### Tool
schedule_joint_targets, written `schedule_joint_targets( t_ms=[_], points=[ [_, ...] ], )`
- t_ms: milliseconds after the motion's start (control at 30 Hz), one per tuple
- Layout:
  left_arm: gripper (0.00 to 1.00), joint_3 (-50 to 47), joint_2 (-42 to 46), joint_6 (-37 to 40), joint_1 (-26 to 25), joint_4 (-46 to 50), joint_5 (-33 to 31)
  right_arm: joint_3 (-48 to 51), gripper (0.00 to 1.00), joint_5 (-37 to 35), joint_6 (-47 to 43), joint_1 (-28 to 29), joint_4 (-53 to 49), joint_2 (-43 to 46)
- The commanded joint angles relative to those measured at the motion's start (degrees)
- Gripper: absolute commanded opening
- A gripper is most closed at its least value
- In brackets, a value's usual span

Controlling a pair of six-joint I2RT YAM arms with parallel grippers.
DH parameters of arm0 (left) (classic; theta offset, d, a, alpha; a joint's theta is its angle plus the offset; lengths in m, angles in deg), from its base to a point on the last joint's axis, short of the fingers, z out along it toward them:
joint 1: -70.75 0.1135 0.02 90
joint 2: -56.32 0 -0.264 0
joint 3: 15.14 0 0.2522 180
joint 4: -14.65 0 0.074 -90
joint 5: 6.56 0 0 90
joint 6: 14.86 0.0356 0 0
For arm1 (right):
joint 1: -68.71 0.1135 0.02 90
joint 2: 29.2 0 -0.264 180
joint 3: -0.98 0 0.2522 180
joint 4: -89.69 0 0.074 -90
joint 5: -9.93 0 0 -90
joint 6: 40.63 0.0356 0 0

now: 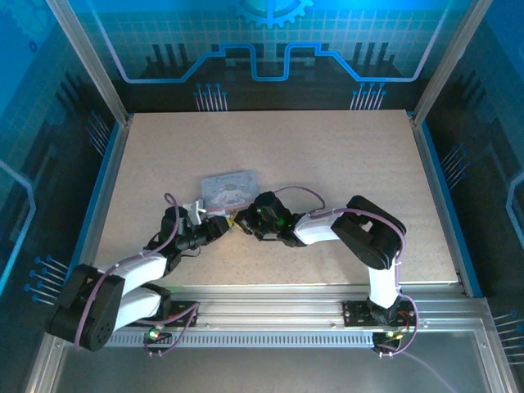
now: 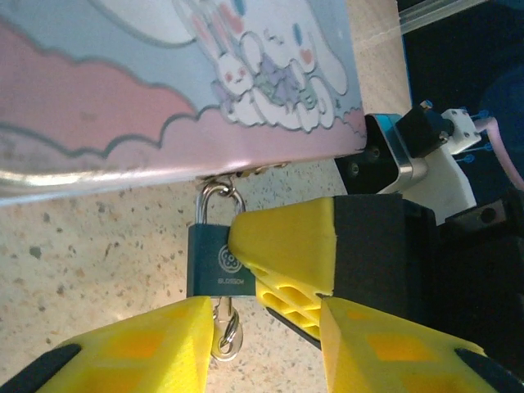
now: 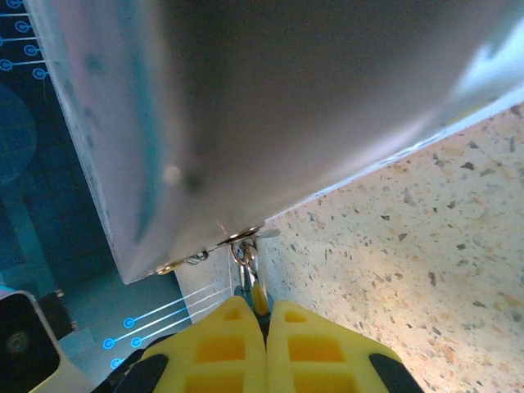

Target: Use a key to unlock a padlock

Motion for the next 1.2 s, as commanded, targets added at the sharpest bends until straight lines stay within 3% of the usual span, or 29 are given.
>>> schedule_joint_targets(
  t_ms=[0, 367, 533, 733, 1067, 1167],
  points=[
    [0.38, -0.48, -1.59, -3.88, 0.61, -3.46, 2.52, 1.38, 0.0, 1.82, 1.86, 0.75, -1.93, -1.95],
    [0.4, -1.91, -5.96, -8.17, 1.68, -8.55, 3.33, 1.38, 0.0, 1.73, 3.24, 0.57, -0.42, -2.4],
    [0.42, -3.14, -4.74, -8.17, 2.85, -6.27, 0.47, 1.38, 0.0, 1.4, 3.06, 0.5, -1.03, -1.87],
    [0.39, -2.53, -4.35, -8.79, 3.12, -6.39, 2.11, 1.38, 0.0, 1.21, 2.8, 0.5, -1.5, -1.73],
    [0.33, -3.81, -15.32, -16.05, 3.03, -25.18, 6.68, 1.21, 0.0, 1.36, 2.84, 0.59, -1.45, -1.63],
    [0.25, -4.48, -19.13, -17.96, 3.03, -31.62, 7.01, 1.38, 0.0, 1.21, 2.96, 0.59, -1.41, -1.55]
  ],
)
